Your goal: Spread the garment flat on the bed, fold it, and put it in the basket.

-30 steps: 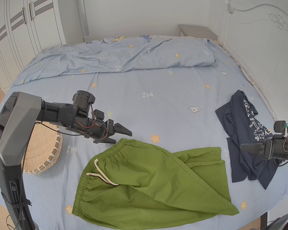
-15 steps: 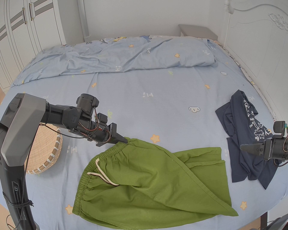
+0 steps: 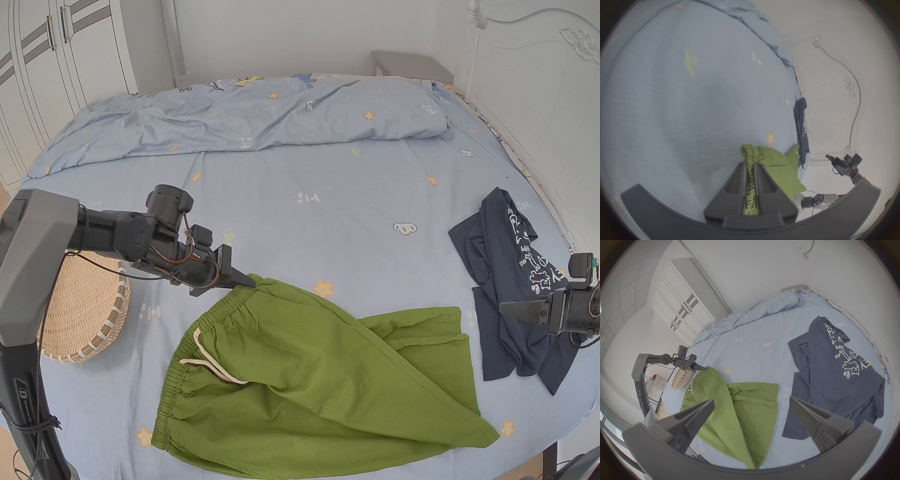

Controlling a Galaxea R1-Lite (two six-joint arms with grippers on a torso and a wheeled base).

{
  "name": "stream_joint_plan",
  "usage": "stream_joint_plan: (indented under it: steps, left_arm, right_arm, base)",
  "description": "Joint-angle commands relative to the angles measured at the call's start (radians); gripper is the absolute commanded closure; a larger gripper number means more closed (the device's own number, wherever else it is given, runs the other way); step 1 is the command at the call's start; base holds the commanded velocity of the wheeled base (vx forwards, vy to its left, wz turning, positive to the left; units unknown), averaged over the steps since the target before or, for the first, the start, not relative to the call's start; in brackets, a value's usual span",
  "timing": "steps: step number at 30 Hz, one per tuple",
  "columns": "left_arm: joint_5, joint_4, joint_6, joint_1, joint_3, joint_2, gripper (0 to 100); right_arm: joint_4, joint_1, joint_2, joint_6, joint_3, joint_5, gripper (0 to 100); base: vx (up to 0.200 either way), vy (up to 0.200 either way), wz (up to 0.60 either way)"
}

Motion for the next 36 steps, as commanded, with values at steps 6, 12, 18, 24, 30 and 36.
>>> stream_joint_plan:
  steps: [6,12,18,24,30,36]
  left_arm:
    - [0.001,-0.004,0.004,0.066,0.021,-0.110,100]
    - [0.001,-0.006,0.008,0.062,0.023,-0.110,100]
    - [0.001,-0.007,0.010,0.065,0.023,-0.108,100]
    - [0.001,-0.010,0.010,0.062,0.023,-0.103,100]
    - [0.001,-0.010,0.010,0.063,0.023,-0.103,100]
    - [0.002,-0.010,0.010,0.066,0.023,-0.108,100]
  right_arm:
    - [0.002,0.009,0.014,0.008,0.053,0.002,0]
    - [-0.005,0.012,0.020,0.006,0.147,0.005,0]
    - [-0.005,0.049,0.017,0.011,0.234,0.005,0]
    - [-0.026,0.048,0.074,0.015,0.357,0.013,0]
    - [-0.114,0.048,0.088,0.058,0.409,0.014,0]
    - [-0.196,0.048,0.230,0.077,0.407,0.040,0]
  base:
    - [0.000,0.000,0.00]
    - [0.000,0.000,0.00]
    - [0.000,0.000,0.00]
    - [0.000,0.000,0.00]
    - [0.000,0.000,0.00]
    - [0.000,0.000,0.00]
